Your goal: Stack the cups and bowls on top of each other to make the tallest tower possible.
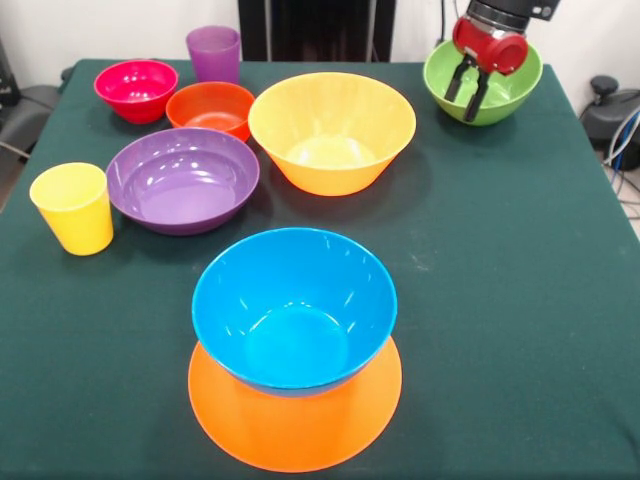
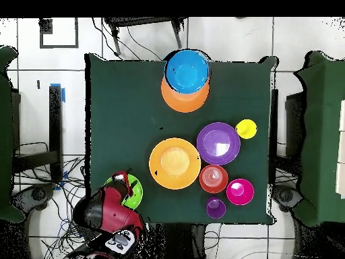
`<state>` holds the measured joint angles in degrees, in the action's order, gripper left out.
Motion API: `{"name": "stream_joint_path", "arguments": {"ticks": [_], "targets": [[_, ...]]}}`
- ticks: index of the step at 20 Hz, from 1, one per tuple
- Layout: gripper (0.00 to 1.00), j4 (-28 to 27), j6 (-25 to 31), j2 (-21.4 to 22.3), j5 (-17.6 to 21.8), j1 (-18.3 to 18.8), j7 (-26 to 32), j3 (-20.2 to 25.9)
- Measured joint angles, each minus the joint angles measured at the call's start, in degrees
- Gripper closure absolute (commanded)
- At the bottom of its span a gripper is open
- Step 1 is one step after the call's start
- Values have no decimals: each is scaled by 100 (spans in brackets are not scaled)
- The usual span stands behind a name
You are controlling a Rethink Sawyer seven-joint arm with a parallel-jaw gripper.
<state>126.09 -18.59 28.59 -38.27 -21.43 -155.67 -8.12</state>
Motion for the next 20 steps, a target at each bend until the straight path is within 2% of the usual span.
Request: {"name": "stream_joint_path", "arguments": {"ticks": [20], "targets": [[0,1,0,31,1,-67,0,-41]]}}
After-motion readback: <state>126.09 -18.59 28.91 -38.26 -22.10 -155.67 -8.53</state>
